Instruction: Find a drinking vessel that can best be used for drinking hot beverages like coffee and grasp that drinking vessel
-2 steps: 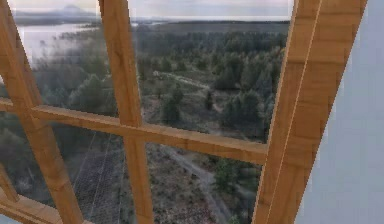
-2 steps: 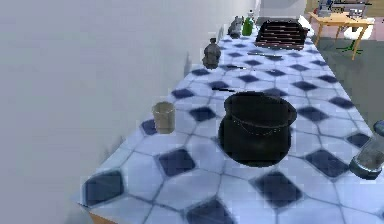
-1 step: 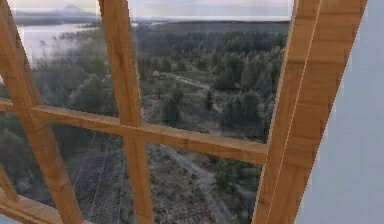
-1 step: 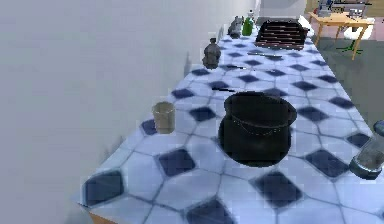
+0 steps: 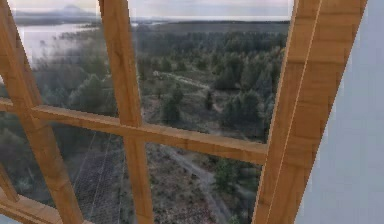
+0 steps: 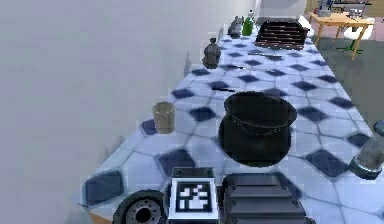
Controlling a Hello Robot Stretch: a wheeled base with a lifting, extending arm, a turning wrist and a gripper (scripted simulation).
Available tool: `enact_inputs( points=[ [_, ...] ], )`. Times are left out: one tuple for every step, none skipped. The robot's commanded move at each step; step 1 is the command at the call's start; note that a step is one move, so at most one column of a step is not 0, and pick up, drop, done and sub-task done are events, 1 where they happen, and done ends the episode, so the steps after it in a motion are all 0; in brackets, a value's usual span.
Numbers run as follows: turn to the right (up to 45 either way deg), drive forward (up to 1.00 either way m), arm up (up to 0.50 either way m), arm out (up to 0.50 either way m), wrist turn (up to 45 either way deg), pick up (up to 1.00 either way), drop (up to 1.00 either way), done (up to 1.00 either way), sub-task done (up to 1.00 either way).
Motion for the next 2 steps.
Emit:
enact_inputs(
  points=[
    [0.0, 0.00, 0.00, 0.34, 0.0, 0.00, 0.00, 0.00, 0.00],
    [0.0, 0.00, 0.00, 0.00, 45.0, 0.00, 0.00, 0.00, 0.00]
  ],
)
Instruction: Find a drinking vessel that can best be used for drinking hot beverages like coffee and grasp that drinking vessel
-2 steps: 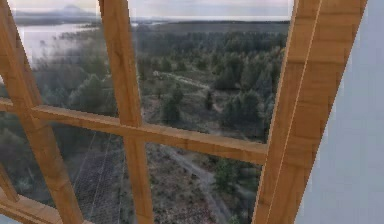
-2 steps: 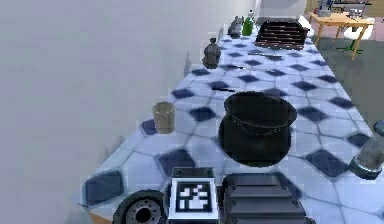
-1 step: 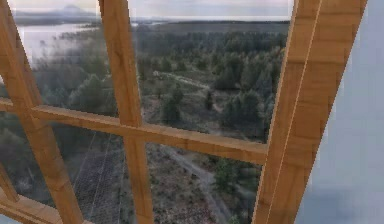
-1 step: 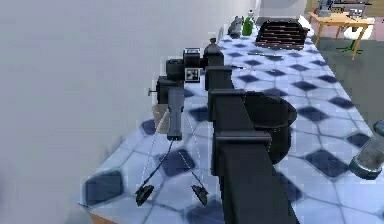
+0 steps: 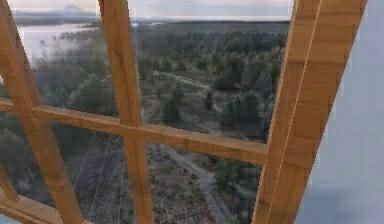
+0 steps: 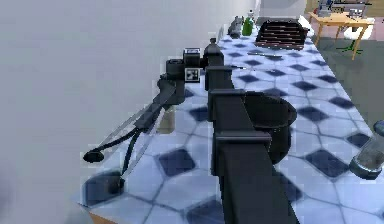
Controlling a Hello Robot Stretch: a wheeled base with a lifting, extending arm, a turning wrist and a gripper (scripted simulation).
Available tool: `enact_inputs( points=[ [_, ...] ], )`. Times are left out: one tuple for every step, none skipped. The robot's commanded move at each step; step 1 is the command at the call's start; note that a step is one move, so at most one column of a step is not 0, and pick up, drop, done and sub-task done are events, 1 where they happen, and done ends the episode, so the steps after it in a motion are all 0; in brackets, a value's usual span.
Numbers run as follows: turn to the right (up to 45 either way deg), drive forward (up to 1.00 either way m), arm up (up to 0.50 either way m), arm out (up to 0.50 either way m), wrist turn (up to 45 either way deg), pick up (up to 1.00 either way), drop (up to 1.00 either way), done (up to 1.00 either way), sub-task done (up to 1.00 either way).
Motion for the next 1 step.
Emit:
enact_inputs(
  points=[
    [0.0, 0.00, 0.00, 0.00, 45.0, 0.00, 0.00, 0.00, 0.00]
  ],
)
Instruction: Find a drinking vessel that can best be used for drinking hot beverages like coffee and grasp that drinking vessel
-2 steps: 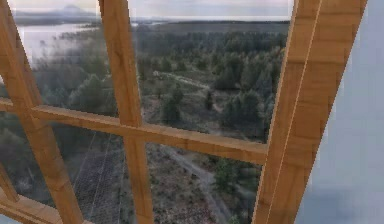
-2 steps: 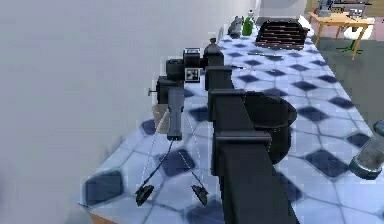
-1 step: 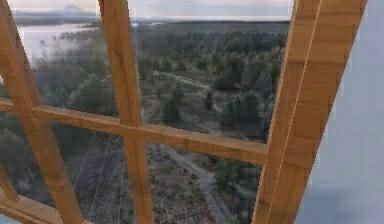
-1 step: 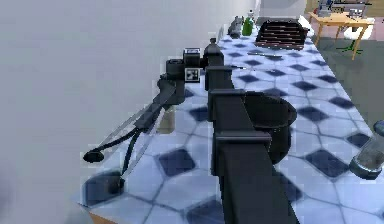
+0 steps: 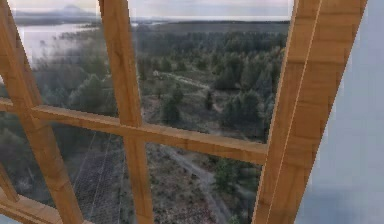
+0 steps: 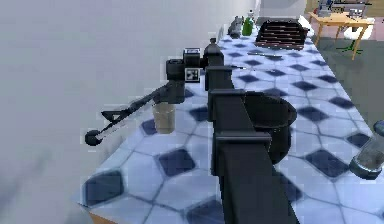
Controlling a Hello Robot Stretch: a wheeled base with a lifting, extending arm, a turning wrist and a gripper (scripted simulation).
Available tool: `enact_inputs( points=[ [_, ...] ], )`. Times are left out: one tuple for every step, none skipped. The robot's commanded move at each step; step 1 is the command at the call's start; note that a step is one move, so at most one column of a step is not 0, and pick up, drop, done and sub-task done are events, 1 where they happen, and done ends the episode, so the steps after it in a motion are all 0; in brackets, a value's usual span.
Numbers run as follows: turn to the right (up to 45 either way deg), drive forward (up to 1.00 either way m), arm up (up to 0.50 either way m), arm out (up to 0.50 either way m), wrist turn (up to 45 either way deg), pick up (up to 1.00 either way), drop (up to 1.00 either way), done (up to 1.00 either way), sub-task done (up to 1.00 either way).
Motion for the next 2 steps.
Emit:
enact_inputs(
  points=[
    [0.0, 0.00, 0.00, 0.00, 45.0, 0.00, 0.00, 0.00, 0.00],
    [0.0, 0.00, 0.00, 0.00, 30.0, 0.00, 0.00, 0.00, 0.00]
  ],
)
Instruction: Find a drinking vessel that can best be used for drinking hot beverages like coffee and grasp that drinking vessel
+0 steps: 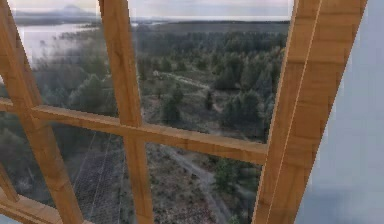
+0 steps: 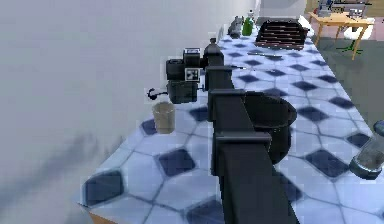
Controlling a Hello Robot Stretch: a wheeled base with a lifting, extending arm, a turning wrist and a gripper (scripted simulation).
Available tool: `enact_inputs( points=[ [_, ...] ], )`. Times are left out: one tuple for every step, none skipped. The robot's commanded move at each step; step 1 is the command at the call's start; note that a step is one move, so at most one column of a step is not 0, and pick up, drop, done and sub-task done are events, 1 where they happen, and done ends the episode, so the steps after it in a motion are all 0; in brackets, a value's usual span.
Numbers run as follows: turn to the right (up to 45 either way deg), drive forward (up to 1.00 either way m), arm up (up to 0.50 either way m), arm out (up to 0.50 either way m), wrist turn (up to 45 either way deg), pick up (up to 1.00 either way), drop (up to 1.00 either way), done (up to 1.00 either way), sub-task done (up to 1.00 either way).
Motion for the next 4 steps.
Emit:
enact_inputs(
  points=[
    [0.0, 0.00, -0.16, 0.00, 0.0, 0.00, 0.00, 0.00, 0.00],
    [0.0, 0.00, 0.00, 0.00, 0.0, 1.00, 0.00, 0.00, 0.00],
    [0.0, 0.00, 0.10, 0.00, 0.0, 0.00, 0.00, 0.00, 0.00],
    [0.0, 0.00, 0.00, 0.00, 0.0, 0.00, 0.00, 1.00, 0.00]
  ],
)
